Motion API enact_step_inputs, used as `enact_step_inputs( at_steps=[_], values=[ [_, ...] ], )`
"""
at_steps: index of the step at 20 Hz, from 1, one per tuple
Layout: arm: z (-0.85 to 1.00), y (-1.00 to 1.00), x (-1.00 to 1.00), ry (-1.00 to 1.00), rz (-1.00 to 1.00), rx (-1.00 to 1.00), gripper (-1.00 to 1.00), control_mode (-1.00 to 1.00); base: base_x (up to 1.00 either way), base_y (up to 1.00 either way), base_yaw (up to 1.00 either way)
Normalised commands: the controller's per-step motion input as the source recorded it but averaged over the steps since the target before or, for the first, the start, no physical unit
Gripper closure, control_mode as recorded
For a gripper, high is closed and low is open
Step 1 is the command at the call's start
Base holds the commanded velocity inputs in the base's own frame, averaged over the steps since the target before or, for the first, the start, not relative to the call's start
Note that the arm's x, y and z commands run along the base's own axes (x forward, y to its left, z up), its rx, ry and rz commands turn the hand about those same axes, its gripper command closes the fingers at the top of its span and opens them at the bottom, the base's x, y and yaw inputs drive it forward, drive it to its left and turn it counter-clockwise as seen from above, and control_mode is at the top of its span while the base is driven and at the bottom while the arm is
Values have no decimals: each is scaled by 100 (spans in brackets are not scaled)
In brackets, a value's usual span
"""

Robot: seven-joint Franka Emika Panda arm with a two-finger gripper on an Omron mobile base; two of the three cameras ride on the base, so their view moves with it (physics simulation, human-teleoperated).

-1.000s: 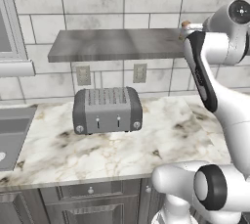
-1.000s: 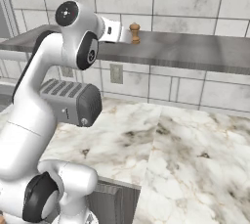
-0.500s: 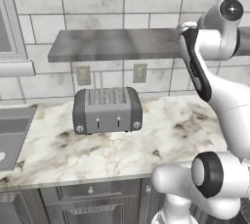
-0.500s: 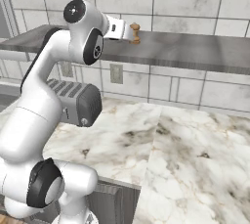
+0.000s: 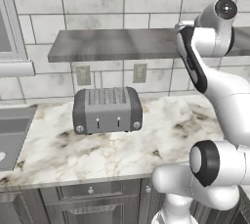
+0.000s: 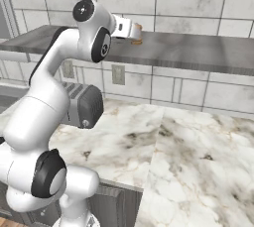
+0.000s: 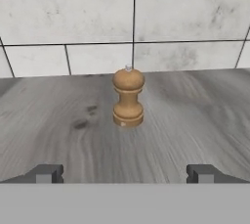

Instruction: Take 2 condiments from the cabinet and move them on the counter near the stove.Make sure the condiments are lined up with each other, next to each other.

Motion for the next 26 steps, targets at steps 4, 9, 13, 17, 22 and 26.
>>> enact_step_inputs(
  at_steps=[4,9,13,17,22,26],
  values=[
    [-9,-15,21,3,0,0,-100,-100,0,0,0],
    [-8,-2,22,2,0,0,-100,-100,0,0,0],
    [-3,-1,21,1,0,0,-100,-100,0,0,0],
    [0,-5,20,0,0,0,-100,-100,0,0,0],
    [-3,-5,22,0,0,0,-100,-100,0,0,0],
    [-10,-1,26,0,0,0,-100,-100,0,0,0]
  ],
)
